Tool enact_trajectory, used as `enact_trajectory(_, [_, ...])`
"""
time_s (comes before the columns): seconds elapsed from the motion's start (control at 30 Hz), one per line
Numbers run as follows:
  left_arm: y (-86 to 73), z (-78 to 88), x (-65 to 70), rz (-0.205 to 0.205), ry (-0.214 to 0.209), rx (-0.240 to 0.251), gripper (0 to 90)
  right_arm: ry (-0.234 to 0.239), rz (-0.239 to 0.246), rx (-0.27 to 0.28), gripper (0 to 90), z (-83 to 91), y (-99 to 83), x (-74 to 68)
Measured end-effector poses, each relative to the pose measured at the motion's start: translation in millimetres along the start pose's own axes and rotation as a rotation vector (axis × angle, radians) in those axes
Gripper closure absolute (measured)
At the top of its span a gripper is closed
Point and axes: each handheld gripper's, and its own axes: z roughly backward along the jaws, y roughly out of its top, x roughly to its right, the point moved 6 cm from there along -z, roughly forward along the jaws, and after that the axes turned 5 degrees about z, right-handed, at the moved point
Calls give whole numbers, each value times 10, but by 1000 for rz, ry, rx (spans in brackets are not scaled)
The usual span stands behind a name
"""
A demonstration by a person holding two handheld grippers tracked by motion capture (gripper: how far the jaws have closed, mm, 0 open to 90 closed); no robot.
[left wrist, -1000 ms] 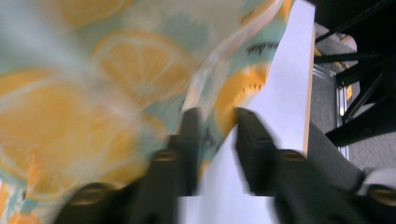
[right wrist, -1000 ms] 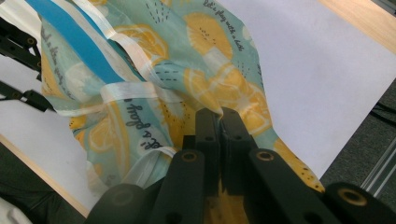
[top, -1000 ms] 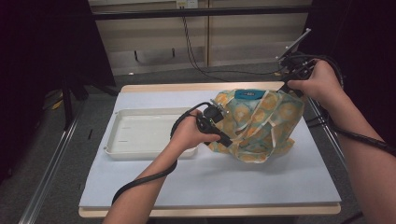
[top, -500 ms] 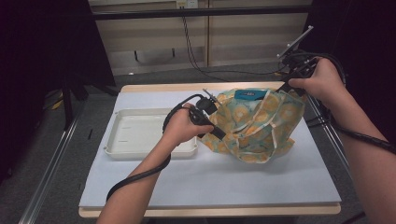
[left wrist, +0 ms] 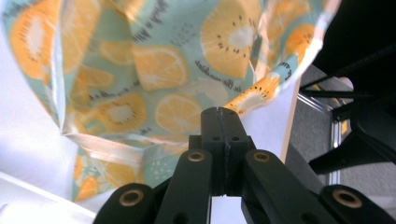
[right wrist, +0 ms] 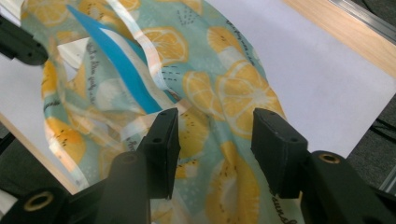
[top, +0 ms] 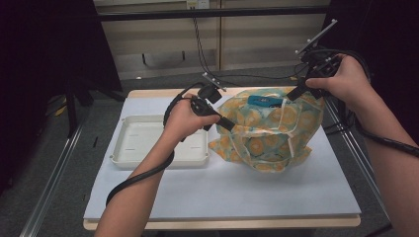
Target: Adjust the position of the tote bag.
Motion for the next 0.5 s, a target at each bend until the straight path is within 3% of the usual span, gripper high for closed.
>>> enact_trajectory(0.2, [28, 52, -49, 11, 12, 2, 900, 28, 8, 7, 413, 58, 17, -58])
enact_trajectory(0.37, [35, 64, -82, 16, 19, 8, 900, 49, 45, -7, 389, 46, 13, -114])
enact_trajectory(0.43, [38, 77, -92, 15, 25, 9, 900, 47, 57, -11, 420, 21, 17, -126])
enact_trajectory(0.5, [42, 85, -93, 20, 25, 12, 900, 44, 74, -32, 529, -2, 7, -140])
